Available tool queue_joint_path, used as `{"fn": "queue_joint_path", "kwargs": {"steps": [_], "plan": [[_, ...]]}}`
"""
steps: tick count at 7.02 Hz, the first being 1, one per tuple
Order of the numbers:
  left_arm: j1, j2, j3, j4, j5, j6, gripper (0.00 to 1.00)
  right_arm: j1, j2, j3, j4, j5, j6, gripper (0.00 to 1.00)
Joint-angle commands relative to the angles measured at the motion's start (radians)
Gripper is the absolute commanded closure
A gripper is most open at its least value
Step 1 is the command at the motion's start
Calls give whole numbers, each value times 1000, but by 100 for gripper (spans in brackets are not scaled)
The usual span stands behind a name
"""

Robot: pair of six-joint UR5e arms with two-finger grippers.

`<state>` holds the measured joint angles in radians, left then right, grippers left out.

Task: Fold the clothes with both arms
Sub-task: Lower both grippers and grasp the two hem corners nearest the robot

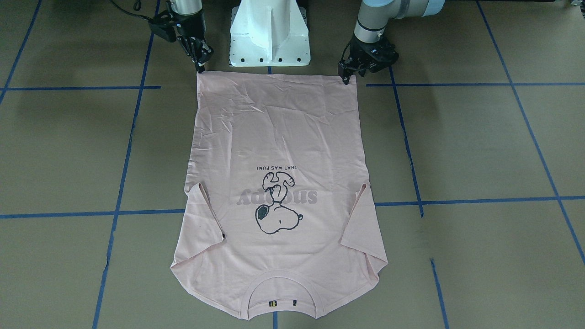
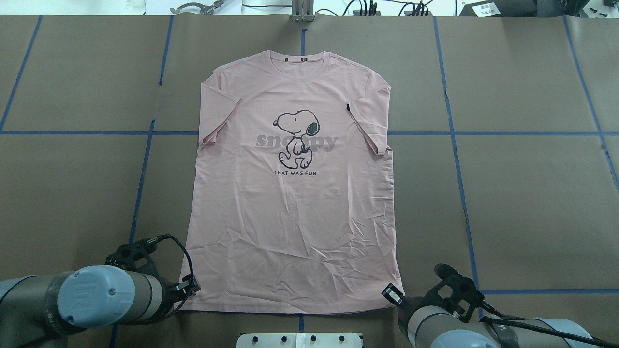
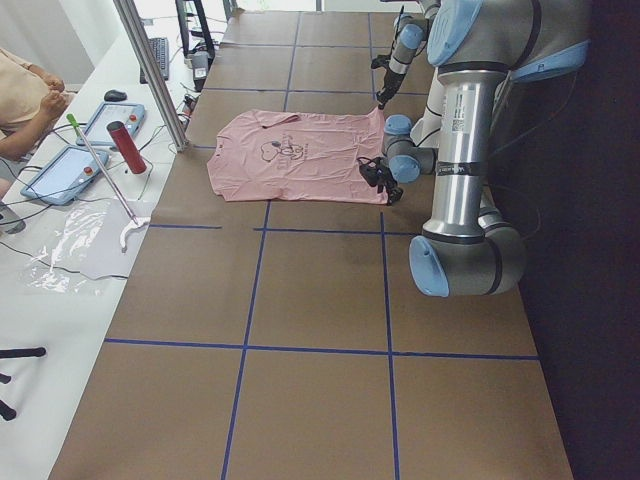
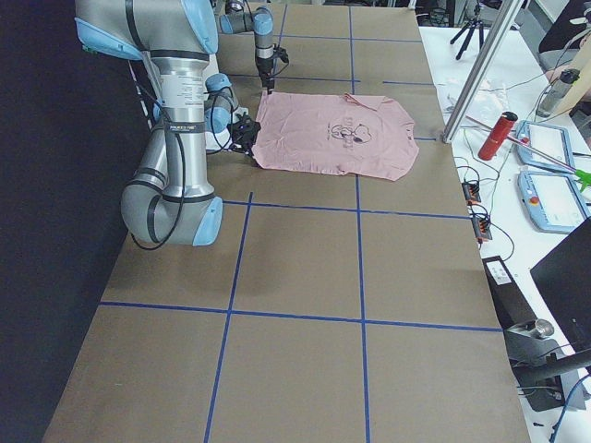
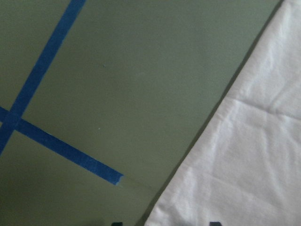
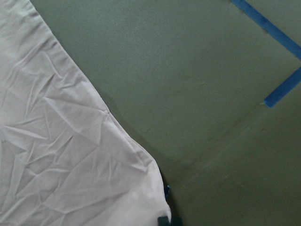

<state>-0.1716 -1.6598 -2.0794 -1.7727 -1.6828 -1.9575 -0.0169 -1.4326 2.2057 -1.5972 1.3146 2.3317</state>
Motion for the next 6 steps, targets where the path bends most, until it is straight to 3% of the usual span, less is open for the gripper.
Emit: {"fn": "queue_joint_path", "kwargs": {"steps": [1,4,5,6], "plan": [[1,0,2,-2,-2,0,35,0,0,-1,0,0,0,100],[4,0,18,-8,0,2,38,0,0,-1,0,0,0,100],[4,0,16,-8,-2,0,55,2,0,-1,0,0,0,100],[4,-1,16,-8,-2,-3,82,2,0,-1,0,2,0,100]]}}
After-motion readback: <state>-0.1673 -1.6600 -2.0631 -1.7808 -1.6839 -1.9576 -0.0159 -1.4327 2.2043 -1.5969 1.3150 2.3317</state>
